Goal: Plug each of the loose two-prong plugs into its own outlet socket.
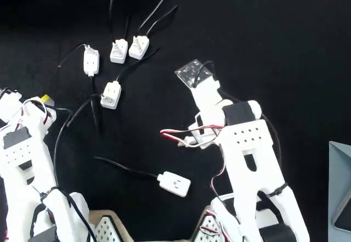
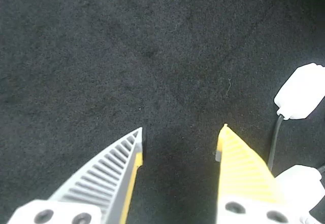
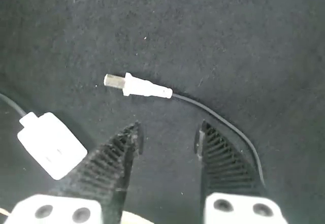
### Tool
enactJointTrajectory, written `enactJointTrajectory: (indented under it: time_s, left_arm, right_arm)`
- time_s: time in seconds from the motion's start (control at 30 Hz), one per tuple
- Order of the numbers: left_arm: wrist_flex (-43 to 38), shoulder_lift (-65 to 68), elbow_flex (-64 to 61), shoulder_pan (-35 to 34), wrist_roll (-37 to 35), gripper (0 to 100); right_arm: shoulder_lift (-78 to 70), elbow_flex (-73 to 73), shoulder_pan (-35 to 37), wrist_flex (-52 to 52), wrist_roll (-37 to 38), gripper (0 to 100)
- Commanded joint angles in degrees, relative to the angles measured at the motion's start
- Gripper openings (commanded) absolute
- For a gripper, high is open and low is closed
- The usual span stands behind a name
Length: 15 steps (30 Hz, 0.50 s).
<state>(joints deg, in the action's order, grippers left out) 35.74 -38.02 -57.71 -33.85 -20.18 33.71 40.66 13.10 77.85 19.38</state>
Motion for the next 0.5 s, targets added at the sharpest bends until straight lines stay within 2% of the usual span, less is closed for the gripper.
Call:
enactJointTrajectory:
  time_s: [0.0,0.03,0.1,0.27,0.47]
  left_arm:
    - [-1.1,-1.4,0.8,0.0,-0.1,24]
    - [-1.1,-1.4,0.8,0.0,-0.1,24]
    - [-1.1,-1.4,0.8,0.0,-0.1,24]
    - [-1.1,-1.4,0.8,0.0,-0.1,24]
    - [-1.1,-1.5,0.8,0.0,-0.1,24]
  right_arm:
    - [1.5,-0.1,-0.7,1.2,-1.1,17.0]
    - [1.5,-0.1,-0.7,1.9,-1.8,17.0]
    - [1.3,-0.1,-0.7,2.5,-8.2,17.0]
    - [1.1,-1.1,-1.0,1.3,-36.6,17.2]
    - [1.0,-0.6,0.5,-3.3,-54.2,17.3]
